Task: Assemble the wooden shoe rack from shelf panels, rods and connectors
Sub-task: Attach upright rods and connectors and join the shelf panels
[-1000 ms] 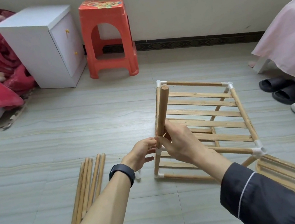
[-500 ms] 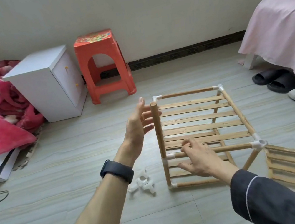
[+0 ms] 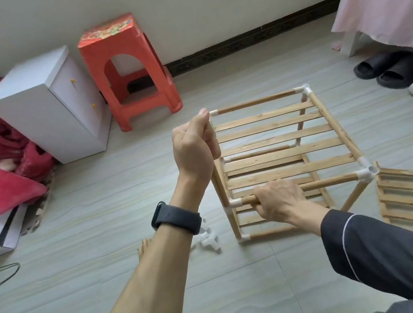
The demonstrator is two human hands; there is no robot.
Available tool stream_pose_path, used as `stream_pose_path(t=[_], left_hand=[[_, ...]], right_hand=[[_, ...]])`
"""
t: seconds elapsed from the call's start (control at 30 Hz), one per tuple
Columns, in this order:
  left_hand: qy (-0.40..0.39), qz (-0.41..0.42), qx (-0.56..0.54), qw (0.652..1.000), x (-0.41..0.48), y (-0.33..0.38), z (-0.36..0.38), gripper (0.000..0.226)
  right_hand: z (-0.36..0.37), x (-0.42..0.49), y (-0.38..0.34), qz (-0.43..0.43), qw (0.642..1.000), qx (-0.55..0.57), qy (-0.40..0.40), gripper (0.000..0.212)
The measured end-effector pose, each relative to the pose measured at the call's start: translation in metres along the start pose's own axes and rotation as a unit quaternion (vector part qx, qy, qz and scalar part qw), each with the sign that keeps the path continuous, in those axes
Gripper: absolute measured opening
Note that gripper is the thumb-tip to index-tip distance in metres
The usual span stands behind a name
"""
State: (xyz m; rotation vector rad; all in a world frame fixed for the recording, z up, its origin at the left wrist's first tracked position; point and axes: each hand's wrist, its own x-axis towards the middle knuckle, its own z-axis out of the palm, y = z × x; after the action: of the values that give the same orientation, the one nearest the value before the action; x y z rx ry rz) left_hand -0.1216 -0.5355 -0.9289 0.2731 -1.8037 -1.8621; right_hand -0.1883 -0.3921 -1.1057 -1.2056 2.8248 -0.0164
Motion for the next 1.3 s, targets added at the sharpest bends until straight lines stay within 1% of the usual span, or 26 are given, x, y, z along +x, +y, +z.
stream_pose_path(t=[0.07, 0.2, 0.3, 0.37, 0.47, 0.53, 0.57, 0.67, 0.7, 0.73, 0.8, 0.87, 0.9, 0.97, 1.03, 1.1, 1.17, 1.23, 1.27, 1.3], left_hand=[[0.004, 0.017, -0.007, 1.0, -0.002, -0.004, 0.001, 0.07], [-0.001, 0.037, -0.013, 0.999, -0.007, -0.007, 0.005, 0.059], [-0.013, 0.029, -0.013, 0.999, -0.01, -0.006, 0.006, 0.06], [-0.004, 0.021, -0.02, 1.0, -0.012, -0.002, 0.008, 0.061], [0.018, 0.006, -0.028, 0.999, -0.013, 0.004, 0.01, 0.054], [0.022, 0.002, -0.023, 0.999, -0.014, 0.005, 0.008, 0.053], [0.02, 0.001, -0.019, 1.0, -0.015, 0.004, 0.007, 0.054], [-0.003, -0.025, -0.013, 1.0, -0.014, 0.005, 0.003, 0.057], [-0.014, -0.036, -0.006, 0.999, -0.011, 0.007, 0.001, 0.055], [-0.028, -0.043, 0.01, 0.999, -0.008, 0.009, -0.001, 0.051], [-0.063, -0.042, 0.063, 0.995, -0.005, 0.012, -0.008, 0.046], [-0.092, -0.038, 0.117, 0.988, -0.007, 0.011, -0.018, 0.051], [-0.094, -0.042, 0.139, 0.985, -0.009, 0.008, -0.025, 0.055], [-0.061, -0.066, 0.154, 0.984, -0.017, -0.006, -0.045, 0.06], [0.014, -0.11, 0.145, 0.983, -0.024, -0.028, -0.075, 0.056], [0.09, -0.171, 0.148, 0.97, -0.039, -0.06, -0.113, 0.043], [0.128, -0.238, 0.196, 0.943, -0.063, -0.1, -0.153, 0.03], [0.128, -0.302, 0.288, 0.9, -0.094, -0.14, -0.193, 0.024], [0.113, -0.331, 0.333, 0.876, -0.11, -0.157, -0.21, 0.028], [0.091, -0.359, 0.367, 0.853, -0.124, -0.174, -0.224, 0.032]], right_hand=[[0.0, 0.004, 0.0, 0.009, 1.0, -0.011, -0.007, 0.027], [0.001, 0.01, 0.001, 0.011, 1.0, -0.023, -0.014, 0.025], [0.0, 0.007, 0.0, 0.011, 0.999, -0.019, -0.027, 0.027], [-0.005, 0.005, 0.0, 0.008, 0.999, -0.007, -0.033, 0.028], [-0.019, 0.003, -0.004, -0.003, 0.998, -0.004, -0.063, 0.021], [-0.028, 0.001, -0.011, -0.023, 0.997, -0.024, -0.062, 0.019], [-0.034, -0.002, -0.016, -0.04, 0.997, -0.036, -0.048, 0.021], [-0.052, -0.015, -0.037, -0.13, 0.988, -0.077, 0.031, 0.023], [-0.057, -0.02, -0.045, -0.156, 0.983, -0.085, 0.038, 0.023], [-0.062, -0.026, -0.053, -0.169, 0.982, -0.086, 0.021, 0.021], [-0.067, -0.031, -0.07, -0.168, 0.981, -0.073, -0.057, 0.015], [-0.066, -0.028, -0.085, -0.154, 0.976, -0.08, -0.132, 0.013], [-0.063, -0.026, -0.091, -0.148, 0.973, -0.086, -0.152, 0.015], [-0.051, -0.022, -0.102, -0.14, 0.974, -0.081, -0.158, 0.02], [-0.032, -0.016, -0.111, -0.128, 0.977, -0.059, -0.162, 0.02], [-0.01, -0.01, -0.119, -0.102, 0.978, -0.004, -0.184, 0.019], [0.014, -0.001, -0.127, -0.06, 0.97, 0.091, -0.217, 0.013], [0.035, 0.011, -0.137, -0.006, 0.953, 0.183, -0.24, 0.012], [0.047, 0.016, -0.142, 0.033, 0.939, 0.238, -0.245, 0.013], [0.06, 0.022, -0.148, 0.071, 0.917, 0.304, -0.251, 0.016]])
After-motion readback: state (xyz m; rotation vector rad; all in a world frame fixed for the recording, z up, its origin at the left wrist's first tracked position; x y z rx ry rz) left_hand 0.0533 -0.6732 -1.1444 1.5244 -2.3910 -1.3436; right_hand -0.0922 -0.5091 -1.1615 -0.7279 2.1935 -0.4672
